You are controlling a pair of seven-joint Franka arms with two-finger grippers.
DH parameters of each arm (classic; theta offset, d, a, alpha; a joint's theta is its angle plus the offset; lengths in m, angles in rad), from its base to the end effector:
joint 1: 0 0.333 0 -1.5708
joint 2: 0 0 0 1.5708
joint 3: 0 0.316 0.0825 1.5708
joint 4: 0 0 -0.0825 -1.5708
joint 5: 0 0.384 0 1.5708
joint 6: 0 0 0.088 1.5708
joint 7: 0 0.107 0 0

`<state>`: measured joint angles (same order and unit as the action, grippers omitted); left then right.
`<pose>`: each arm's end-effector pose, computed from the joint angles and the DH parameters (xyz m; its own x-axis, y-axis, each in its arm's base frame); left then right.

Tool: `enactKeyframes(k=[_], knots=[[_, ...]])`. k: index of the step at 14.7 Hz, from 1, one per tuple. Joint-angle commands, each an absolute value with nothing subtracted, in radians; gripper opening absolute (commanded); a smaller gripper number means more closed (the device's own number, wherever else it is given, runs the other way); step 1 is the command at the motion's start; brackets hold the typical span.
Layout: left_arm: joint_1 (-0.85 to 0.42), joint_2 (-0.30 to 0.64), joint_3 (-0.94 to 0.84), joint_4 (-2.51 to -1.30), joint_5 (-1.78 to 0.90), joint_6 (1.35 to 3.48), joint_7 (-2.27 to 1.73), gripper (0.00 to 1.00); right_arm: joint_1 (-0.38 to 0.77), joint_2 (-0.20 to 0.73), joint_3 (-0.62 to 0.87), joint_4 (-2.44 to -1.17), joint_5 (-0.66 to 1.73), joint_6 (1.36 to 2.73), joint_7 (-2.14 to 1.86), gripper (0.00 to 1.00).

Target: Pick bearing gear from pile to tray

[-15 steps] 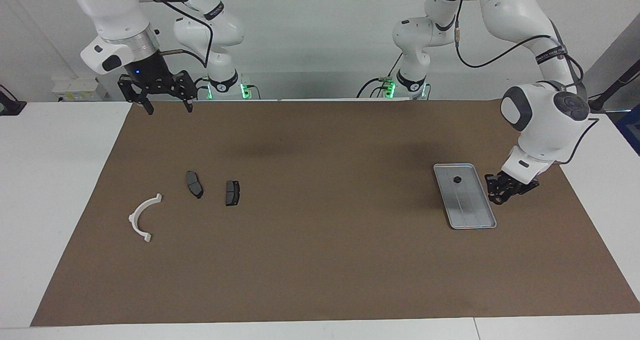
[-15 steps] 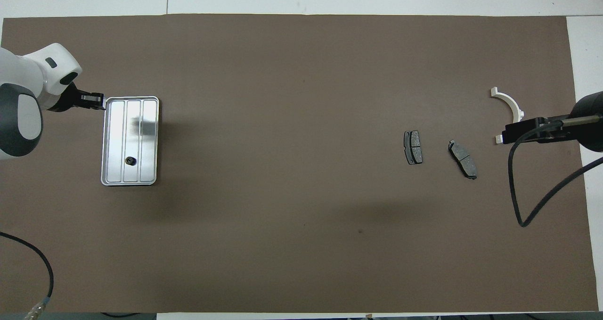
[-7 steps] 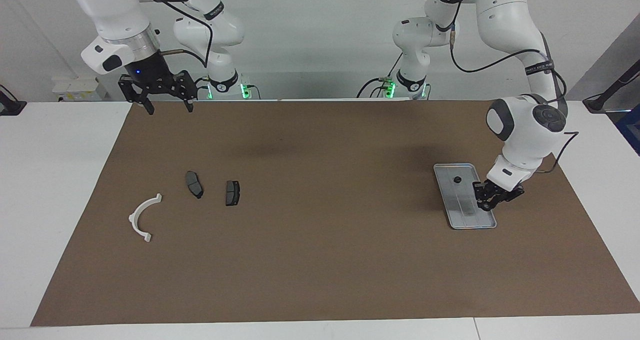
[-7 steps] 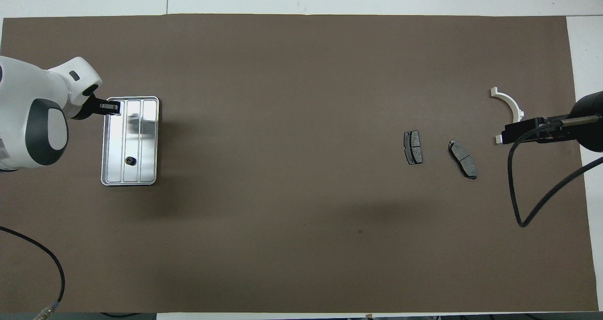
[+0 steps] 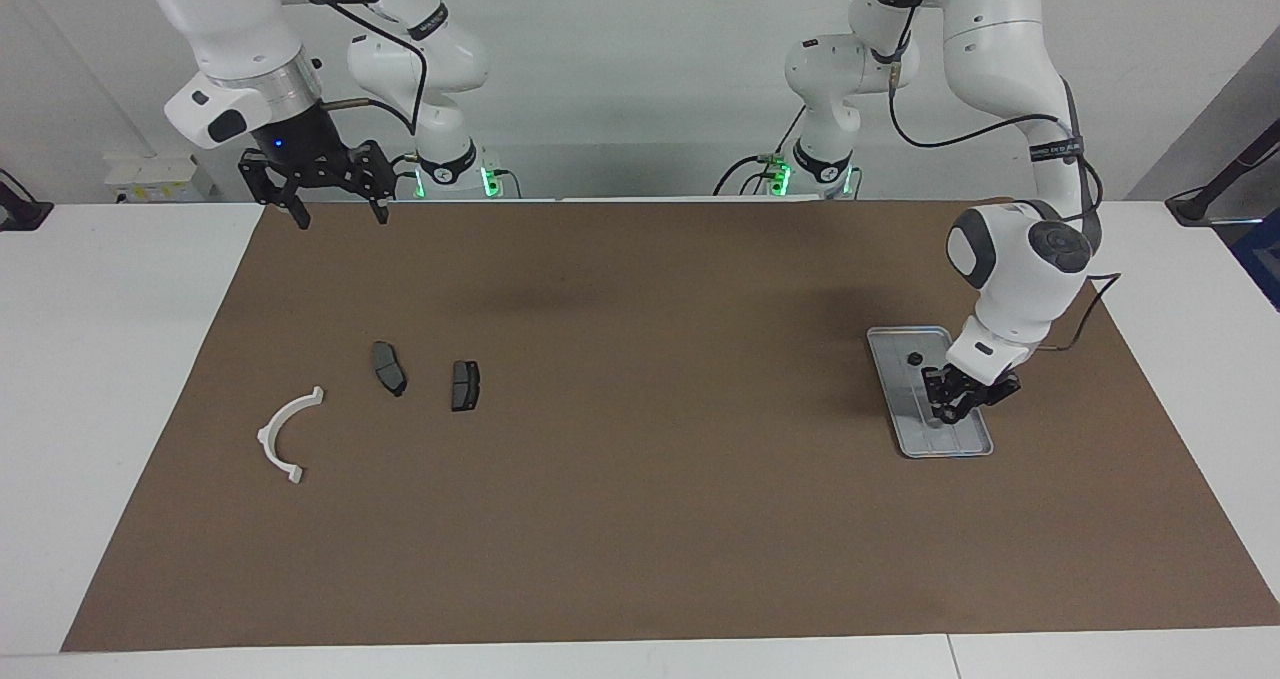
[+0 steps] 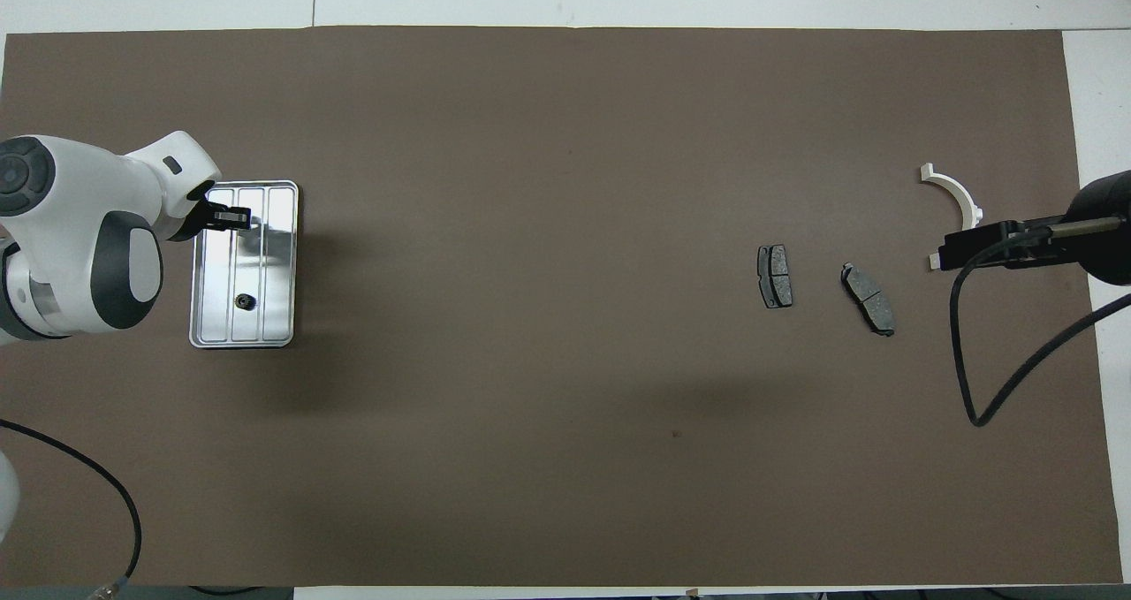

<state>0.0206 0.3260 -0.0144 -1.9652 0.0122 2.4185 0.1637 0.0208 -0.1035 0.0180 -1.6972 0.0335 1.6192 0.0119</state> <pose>0.6232 0.0043 0.3197 0.9785 -0.1646 0.1245 -0.1627 -0.9863 -0.0252 0.5254 0.0243 0.6248 0.9994 0.0252 0.0251 0.0260 -0.9992 -0.0319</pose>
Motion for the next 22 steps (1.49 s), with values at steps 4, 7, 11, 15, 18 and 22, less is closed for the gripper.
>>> enactKeyframes(k=[4,7,11,15,18,22], knots=[[-0.006,0.313,-0.002,-2.02,0.0,2.48,0.149,0.0,0.02,-0.118,0.017,-1.71,0.055,1.614,0.028,1.0],[-0.008,0.311,-0.002,-2.028,0.0,2.483,0.149,0.0,0.018,-0.118,0.017,-1.71,0.057,1.612,0.028,1.0],[-0.008,0.311,-0.002,-2.039,0.0,2.49,0.149,0.0,0.02,-0.12,0.018,-1.71,0.057,1.612,0.026,1.0],[-0.008,0.311,-0.002,-2.043,0.0,2.494,0.149,0.0,0.02,-0.121,0.02,-1.709,0.058,1.612,0.026,1.0],[-0.008,0.313,-0.002,-2.051,0.0,2.502,0.149,0.0,0.02,-0.121,0.02,-1.709,0.06,1.614,0.026,1.0],[-0.008,0.313,-0.002,-2.056,0.0,2.508,0.149,0.0,0.02,-0.121,0.021,-1.709,0.063,1.614,0.026,1.0]])
